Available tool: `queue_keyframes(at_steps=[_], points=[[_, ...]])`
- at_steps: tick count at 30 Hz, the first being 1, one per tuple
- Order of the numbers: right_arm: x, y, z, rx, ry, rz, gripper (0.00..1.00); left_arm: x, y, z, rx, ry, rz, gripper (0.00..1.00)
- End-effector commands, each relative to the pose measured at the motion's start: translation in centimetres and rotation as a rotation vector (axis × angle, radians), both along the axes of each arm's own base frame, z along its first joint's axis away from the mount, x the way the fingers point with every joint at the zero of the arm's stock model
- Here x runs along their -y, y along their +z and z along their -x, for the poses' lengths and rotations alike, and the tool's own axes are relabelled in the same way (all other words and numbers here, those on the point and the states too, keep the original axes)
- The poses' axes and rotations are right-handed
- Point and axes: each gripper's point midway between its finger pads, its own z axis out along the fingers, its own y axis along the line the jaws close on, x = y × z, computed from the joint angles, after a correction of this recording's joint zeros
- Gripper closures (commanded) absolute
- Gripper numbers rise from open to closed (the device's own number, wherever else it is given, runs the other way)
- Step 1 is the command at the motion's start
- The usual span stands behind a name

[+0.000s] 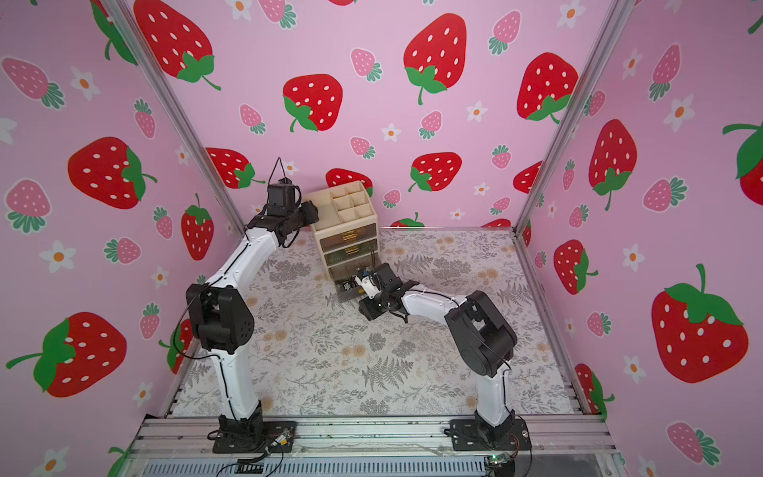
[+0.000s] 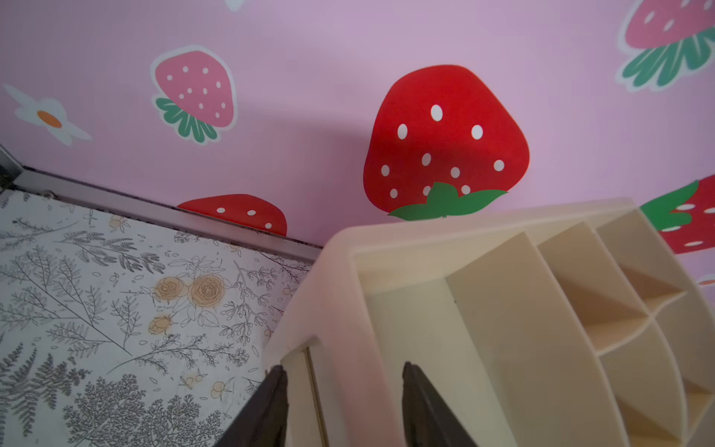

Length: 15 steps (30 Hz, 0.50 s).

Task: Place the cookies into the drawer by color
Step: Close the drawer in the storage box.

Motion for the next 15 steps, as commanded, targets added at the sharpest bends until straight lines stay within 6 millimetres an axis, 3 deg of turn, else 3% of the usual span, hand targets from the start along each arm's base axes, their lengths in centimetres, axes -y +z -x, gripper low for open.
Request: queue_keyframes(at_steps=[1,9,15], points=[[-1.7,1.2,-1.9,0.069,0.025,-0.028,0.47,-0.7,1.1,0.4,0.013,-0.012,-0.093,0.57],[-4.3,0.9,-3.1,0.059,0.071,-0.042,0.47,0.2,0.9,0.1,0.002,-0.097,-0.127,0.79],[-4.7,1.3,-4.8,0.113,0.077,0.014,0.47,0.7,0.0,-0.1,-0.017,-0.134,-0.104,0.82]])
